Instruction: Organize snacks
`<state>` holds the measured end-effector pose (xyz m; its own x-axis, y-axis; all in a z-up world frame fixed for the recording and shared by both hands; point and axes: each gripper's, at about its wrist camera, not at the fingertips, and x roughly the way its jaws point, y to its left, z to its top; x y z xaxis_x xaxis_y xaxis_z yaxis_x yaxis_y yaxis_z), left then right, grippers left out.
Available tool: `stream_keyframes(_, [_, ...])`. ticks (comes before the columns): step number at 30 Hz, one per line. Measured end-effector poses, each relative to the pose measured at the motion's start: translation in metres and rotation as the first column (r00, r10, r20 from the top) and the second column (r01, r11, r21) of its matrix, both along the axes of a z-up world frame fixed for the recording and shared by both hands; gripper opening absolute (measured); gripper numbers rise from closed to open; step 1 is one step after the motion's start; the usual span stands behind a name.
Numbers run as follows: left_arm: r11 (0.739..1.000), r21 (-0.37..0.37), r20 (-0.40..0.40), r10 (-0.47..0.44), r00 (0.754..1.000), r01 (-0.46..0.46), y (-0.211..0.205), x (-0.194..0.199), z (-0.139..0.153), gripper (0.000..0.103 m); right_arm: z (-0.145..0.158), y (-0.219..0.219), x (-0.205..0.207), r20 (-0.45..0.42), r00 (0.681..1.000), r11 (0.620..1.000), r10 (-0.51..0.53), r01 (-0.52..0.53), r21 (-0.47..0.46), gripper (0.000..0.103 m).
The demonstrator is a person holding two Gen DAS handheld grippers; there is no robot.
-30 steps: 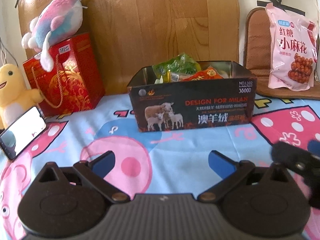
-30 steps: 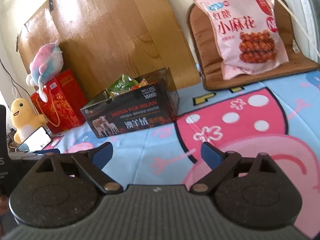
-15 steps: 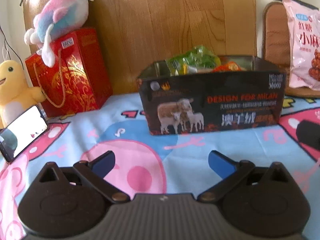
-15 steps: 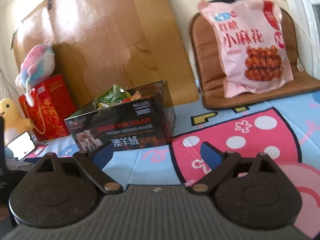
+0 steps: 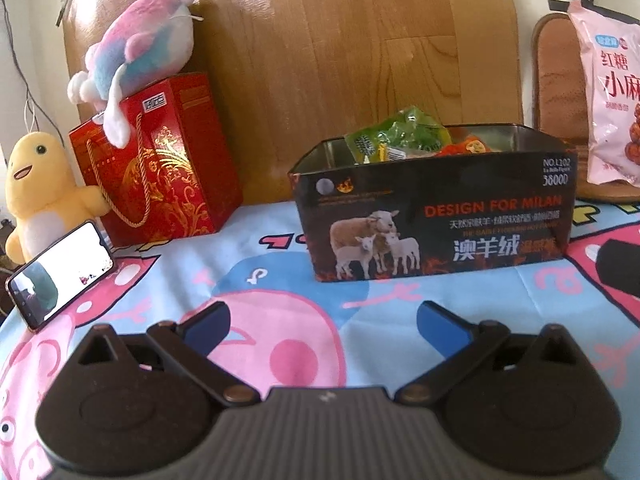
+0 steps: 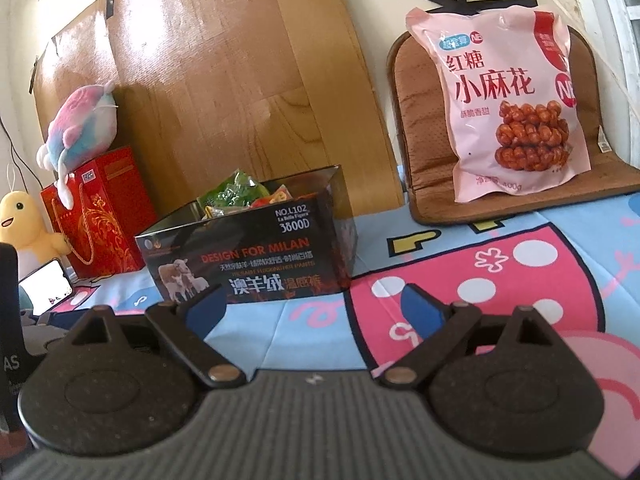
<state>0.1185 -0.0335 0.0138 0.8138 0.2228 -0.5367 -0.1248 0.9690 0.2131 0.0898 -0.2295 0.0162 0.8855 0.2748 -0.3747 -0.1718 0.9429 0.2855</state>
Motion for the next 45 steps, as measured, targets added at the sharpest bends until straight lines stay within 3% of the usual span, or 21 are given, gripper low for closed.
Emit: stream_keyframes(45, [1.000,0.008,0.002,0.023,1.000,-0.023,0.0016,-0.0006,0.0012,0.103,-0.0005,-0.0011,-0.0010,0.001,1.000,1.000,0.013,-0.013,0.023,0.096])
